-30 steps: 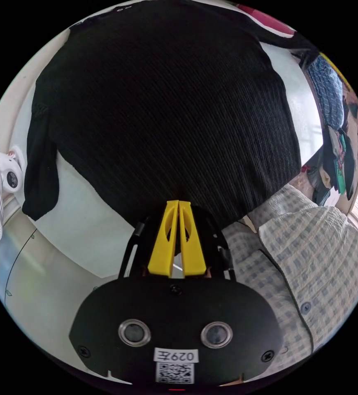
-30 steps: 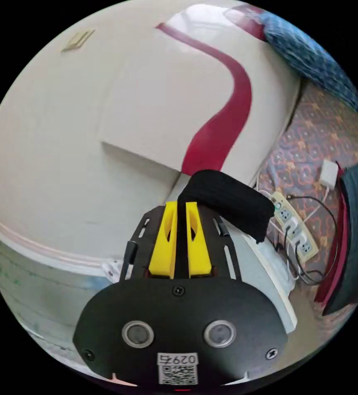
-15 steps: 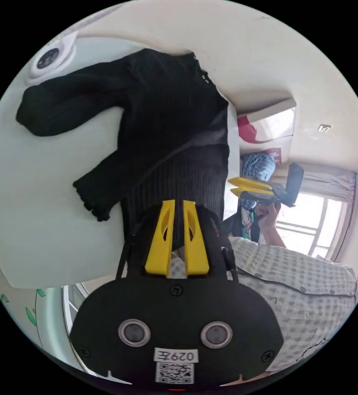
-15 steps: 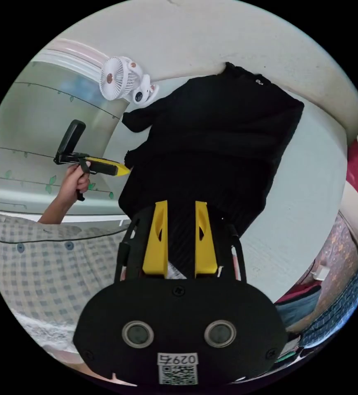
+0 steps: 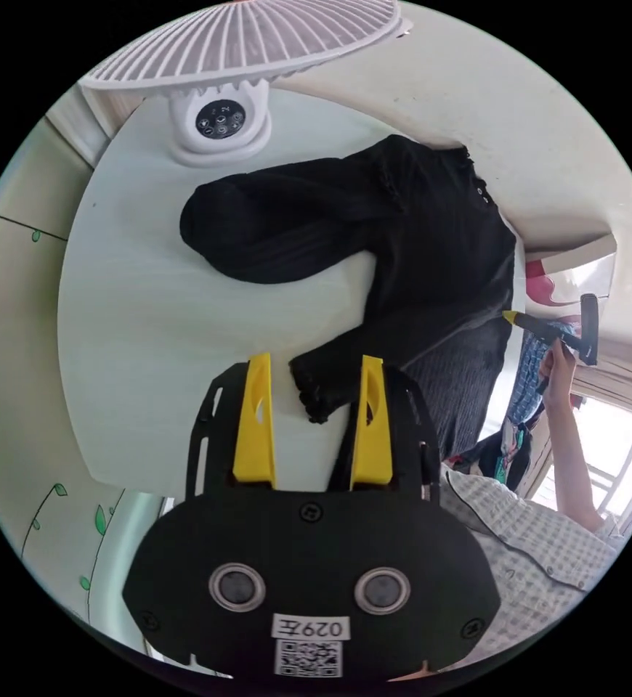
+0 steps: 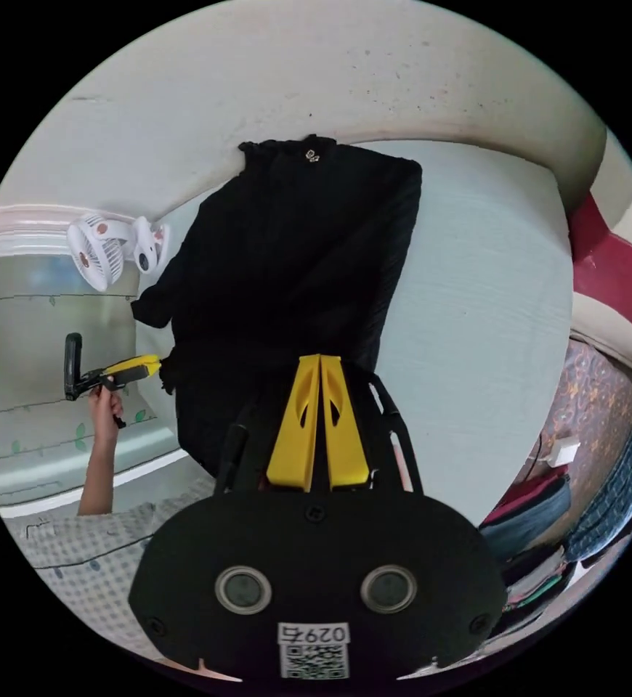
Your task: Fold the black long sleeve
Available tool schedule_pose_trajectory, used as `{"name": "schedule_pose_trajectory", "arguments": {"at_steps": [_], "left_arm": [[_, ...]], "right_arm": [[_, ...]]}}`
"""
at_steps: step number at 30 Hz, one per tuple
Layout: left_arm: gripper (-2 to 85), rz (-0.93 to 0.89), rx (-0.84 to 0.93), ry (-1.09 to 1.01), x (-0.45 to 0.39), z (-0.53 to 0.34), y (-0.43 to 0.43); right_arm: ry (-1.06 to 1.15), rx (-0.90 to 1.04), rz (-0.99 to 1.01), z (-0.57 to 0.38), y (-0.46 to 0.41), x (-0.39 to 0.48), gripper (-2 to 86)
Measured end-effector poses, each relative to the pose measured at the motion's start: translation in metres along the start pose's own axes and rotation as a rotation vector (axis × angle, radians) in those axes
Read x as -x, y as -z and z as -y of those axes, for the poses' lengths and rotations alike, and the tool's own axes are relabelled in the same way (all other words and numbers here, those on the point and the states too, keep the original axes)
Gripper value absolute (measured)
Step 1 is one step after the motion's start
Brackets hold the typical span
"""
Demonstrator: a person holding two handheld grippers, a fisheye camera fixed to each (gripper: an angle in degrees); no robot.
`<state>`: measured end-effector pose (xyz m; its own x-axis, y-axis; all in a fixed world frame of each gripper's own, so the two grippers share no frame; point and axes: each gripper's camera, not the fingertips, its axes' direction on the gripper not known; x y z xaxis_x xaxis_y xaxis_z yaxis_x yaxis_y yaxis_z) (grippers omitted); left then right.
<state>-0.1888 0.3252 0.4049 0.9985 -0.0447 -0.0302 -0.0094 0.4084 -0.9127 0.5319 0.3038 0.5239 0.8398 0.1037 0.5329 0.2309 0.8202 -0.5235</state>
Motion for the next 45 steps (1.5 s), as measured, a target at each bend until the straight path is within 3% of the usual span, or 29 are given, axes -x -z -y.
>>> {"name": "schedule_pose_trajectory", "arguments": {"at_steps": [5,8,10,12,16,18,22,26,28,30,33,36,39,42,45], "left_arm": [[5.4,-0.106,0.138,-0.13,0.009,-0.007,-0.012],[0.6,-0.254,0.106,-0.238,-0.002,-0.029,0.011],[-0.3,-0.404,0.041,-0.31,-0.011,-0.056,0.04],[-0.5,-0.448,0.069,-0.318,-0.007,-0.07,0.042],[-0.6,-0.421,0.181,-0.2,0.036,-0.09,0.004],[-0.6,-0.469,0.18,-0.131,0.053,-0.097,-0.006],[-0.6,-0.372,0.286,-0.12,0.071,-0.099,-0.029],[-0.5,-0.644,0.136,-0.147,0.09,-0.101,-0.001],[-0.4,-0.72,0.058,-0.135,0.106,-0.102,0.019],[-0.4,-0.698,0.026,-0.132,0.114,-0.103,0.029],[-0.4,-0.708,0.048,-0.13,0.12,-0.1,0.022],[-0.3,-0.724,0.104,-0.11,0.122,-0.096,0.0],[-0.2,-0.559,0.192,-0.081,0.123,-0.099,-0.018],[-0.1,-0.426,0.23,-0.078,0.128,-0.111,-0.028],[0.0,-0.508,0.247,-0.068,0.136,-0.122,-0.044]], "right_arm": [[-0.125,-0.077,0.155,0.017,-0.008,-0.03,-0.5],[-0.266,-0.177,0.255,0.021,-0.006,-0.055,-0.5],[-0.453,-0.276,0.218,0.018,0.002,-0.082,-0.4],[-0.492,-0.305,0.231,0.019,0.006,-0.095,-0.4],[-0.247,-0.301,0.438,0.038,0.003,-0.072,-0.4],[-0.166,-0.201,0.399,0.05,-0.014,-0.049,-0.4],[-0.105,-0.048,0.259,0.079,-0.061,-0.019,-0.4],[-0.199,-0.118,0.289,0.093,-0.066,-0.032,-0.4],[-0.257,-0.093,0.166,0.101,-0.064,-0.043,-0.5],[-0.359,-0.169,0.058,0.097,-0.052,-0.053,-0.5],[-0.367,-0.283,0.164,0.089,-0.046,-0.056,-0.5],[-0.204,-0.211,0.267,0.104,-0.068,-0.035,-0.5],[-0.163,-0.07,0.169,0.123,-0.095,-0.022,-0.5],[-0.309,-0.182,0.202,0.118,-0.086,-0.034,-0.5],[-0.22,-0.252,0.289,0.117,-0.08,-0.023,-0.5]]}}
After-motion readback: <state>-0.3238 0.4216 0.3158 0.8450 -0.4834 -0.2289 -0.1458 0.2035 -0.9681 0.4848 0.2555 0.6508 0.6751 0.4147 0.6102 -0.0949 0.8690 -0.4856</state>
